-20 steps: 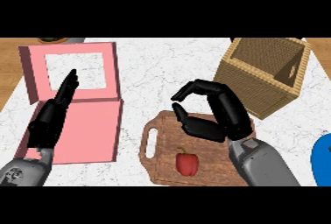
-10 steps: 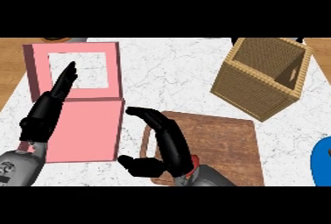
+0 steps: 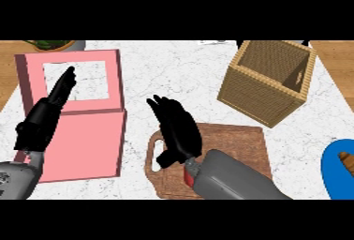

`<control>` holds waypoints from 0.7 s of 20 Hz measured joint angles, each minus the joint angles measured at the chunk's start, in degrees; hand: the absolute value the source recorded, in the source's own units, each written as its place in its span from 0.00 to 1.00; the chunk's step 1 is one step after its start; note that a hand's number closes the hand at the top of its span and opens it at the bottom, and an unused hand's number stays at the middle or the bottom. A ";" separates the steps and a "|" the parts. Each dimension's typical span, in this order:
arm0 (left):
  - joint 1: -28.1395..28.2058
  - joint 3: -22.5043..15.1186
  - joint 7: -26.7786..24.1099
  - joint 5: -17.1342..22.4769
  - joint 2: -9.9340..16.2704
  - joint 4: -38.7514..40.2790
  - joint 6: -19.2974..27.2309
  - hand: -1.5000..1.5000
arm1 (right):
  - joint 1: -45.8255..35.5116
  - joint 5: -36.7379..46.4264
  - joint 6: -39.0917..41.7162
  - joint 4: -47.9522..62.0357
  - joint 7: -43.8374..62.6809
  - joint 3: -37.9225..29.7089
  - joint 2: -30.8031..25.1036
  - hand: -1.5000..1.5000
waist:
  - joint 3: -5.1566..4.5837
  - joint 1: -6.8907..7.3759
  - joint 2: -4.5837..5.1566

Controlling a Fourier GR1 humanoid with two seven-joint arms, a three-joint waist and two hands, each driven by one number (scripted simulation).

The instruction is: Pick the bell pepper from the cutting board and place it in the basket

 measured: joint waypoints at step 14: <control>0.02 1.16 -1.69 0.65 -0.09 0.69 -1.27 0.50 | -16.83 -15.73 37.12 -4.76 30.14 -0.76 3.75 0.00 | 0.77 0.88 1.39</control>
